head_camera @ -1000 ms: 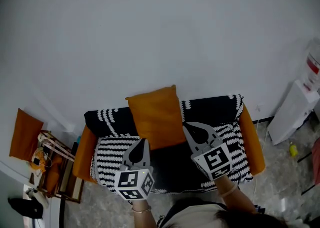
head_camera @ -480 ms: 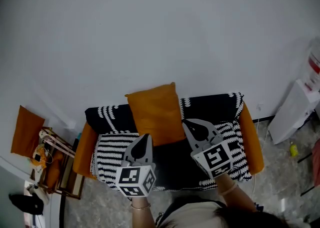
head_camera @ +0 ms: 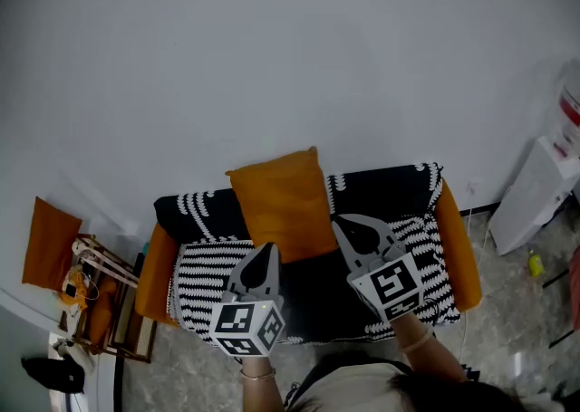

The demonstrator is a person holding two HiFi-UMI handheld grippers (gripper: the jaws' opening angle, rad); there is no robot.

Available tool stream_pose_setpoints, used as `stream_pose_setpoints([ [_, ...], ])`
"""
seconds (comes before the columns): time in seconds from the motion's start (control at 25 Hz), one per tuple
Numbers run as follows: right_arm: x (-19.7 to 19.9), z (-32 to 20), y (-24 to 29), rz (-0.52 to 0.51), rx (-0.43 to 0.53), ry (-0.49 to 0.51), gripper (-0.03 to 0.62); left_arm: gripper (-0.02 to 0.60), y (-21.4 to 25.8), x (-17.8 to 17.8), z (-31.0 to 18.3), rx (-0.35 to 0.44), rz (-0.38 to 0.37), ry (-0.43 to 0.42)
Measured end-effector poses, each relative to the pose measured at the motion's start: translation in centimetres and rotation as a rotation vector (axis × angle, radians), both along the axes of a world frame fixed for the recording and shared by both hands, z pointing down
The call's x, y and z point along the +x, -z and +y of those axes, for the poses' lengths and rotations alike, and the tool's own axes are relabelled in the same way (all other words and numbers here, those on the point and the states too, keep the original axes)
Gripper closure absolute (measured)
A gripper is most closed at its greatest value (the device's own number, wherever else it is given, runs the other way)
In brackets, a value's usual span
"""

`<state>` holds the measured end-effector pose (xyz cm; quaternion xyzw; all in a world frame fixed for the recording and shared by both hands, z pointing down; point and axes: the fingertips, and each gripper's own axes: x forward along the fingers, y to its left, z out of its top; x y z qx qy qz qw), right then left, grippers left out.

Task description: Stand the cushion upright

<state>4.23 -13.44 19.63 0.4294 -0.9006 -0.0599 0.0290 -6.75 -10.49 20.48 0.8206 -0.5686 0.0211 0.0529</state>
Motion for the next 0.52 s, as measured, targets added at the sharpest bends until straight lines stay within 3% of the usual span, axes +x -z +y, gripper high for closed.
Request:
stream_pose_setpoints([
  [0.28,-0.1,-0.5,-0.2,0.003,-0.005,-0.01,0.586,0.561,-0.1,-0.7,-0.5,-0.034,0.125,-0.01],
  [0.52,-0.3,-0.7,-0.2,0.008,0.0,-0.012,0.586,0.561,-0.4,-1.4,-0.9,-0.039,0.14,0.004],
])
